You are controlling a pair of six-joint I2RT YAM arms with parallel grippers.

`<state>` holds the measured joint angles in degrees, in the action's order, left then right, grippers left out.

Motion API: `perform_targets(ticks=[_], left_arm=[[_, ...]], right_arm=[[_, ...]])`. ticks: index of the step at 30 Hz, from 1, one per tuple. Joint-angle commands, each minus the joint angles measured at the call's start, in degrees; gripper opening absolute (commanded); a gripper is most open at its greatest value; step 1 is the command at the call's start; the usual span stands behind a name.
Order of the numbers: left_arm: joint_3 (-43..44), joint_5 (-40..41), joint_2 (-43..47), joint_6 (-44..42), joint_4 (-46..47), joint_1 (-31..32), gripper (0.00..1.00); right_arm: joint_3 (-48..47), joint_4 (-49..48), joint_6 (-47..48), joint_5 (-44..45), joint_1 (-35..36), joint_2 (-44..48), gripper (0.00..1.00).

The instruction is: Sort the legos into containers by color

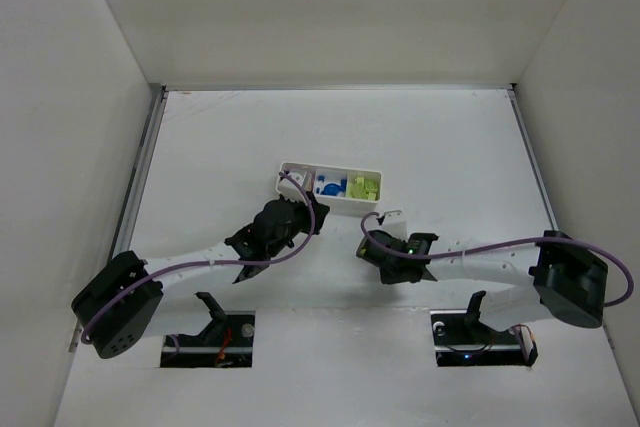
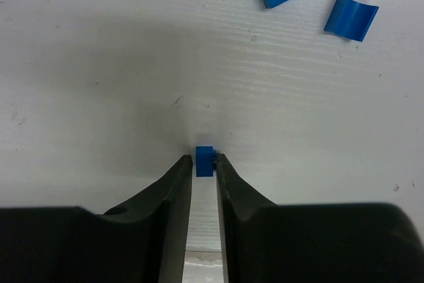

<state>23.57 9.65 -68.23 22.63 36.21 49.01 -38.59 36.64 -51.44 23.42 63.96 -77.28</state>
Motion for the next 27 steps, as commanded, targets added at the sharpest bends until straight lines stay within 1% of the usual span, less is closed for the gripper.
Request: perform_targets(ticks=[1,6,8,13,17,20,27], left_arm=[[-0.5,-0.4,1.3,0.3,3.0,-0.4,0.14],[-0.4,-0.3,1.4,0.6,3.0,-0.6,0.14],[0.0,-0.2,1.2,0.7,3.0,-0.6,0.14],[1.2,1.9,1.0,1.4,2.0,-1.1,0.14],[3.8,4.3,-0.3,2.7,-0.4,-1.4,0.14],[6.7,5.9,-3.3,2.7,-1.5,-1.5,0.14],[15.8,6.9,-16.4,1.0,-0.9,-3.8,0.15]], right_arm=[[-0.8,-0.2,-1.1,0.0,0.7,0.3,0.23],[-1.0,-1.3,-1.1,1.9,0.7,0.4,0.16],[-1.3,-1.7,-0.8,2.2,0.7,1.4,0.15],[-3.0,-2.9,1.3,3.3,0.7,5.3,0.14],[-2.7,-7.3,3.2,3.4,0.5,8.3,0.14],[-2.1,-10.6,4.1,3.3,0.4,9.8,0.14],[-1.9,-18.7,7.5,2.9,0.2,9.6,0.14]])
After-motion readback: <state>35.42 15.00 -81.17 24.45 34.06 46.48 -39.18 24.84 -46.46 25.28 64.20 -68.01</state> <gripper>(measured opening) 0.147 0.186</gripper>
